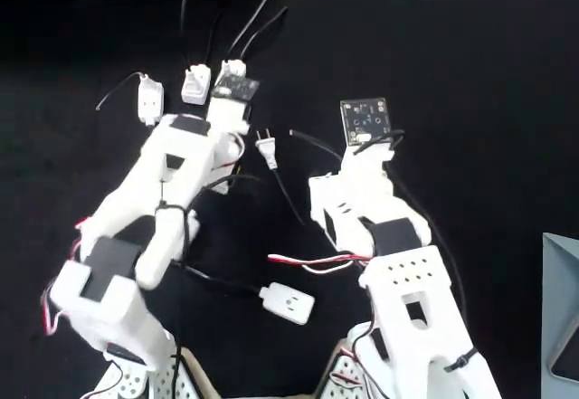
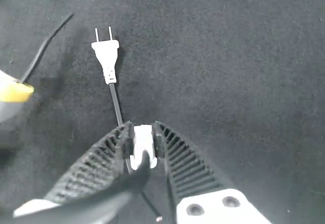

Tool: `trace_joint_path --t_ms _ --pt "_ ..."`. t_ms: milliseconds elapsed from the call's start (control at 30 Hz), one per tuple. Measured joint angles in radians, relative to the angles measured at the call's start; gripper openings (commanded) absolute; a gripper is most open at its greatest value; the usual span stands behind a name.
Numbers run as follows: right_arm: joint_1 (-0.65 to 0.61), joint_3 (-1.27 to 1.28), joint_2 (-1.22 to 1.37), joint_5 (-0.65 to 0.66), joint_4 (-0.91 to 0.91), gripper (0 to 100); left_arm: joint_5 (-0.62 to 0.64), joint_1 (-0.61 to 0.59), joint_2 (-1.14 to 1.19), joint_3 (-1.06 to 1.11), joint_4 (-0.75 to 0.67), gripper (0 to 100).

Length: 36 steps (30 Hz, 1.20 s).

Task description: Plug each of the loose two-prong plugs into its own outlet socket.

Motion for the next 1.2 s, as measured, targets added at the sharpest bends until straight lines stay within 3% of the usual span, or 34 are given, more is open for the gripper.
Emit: trace_joint_path --t_ms 433,833,900,1033,1200 --pt "0.000 0.000 0.000 0.000 0.000 1.1 0.037 0.040 -0.356 -0.021 0.176 3" --pt "0.000 0.000 0.000 0.000 0.000 1.1 0.101 0.204 -0.430 0.052 0.160 4" --pt "0.000 0.000 0.000 0.000 0.000 1.1 0.106 0.190 -0.430 0.100 0.158 9" --pt "0.000 0.000 0.000 0.000 0.000 1.1 0.106 0.107 -0.431 0.213 0.158 30" --pt "0.000 0.000 0.000 0.000 0.000 1.1 0.107 -0.057 -0.434 0.278 0.158 27"
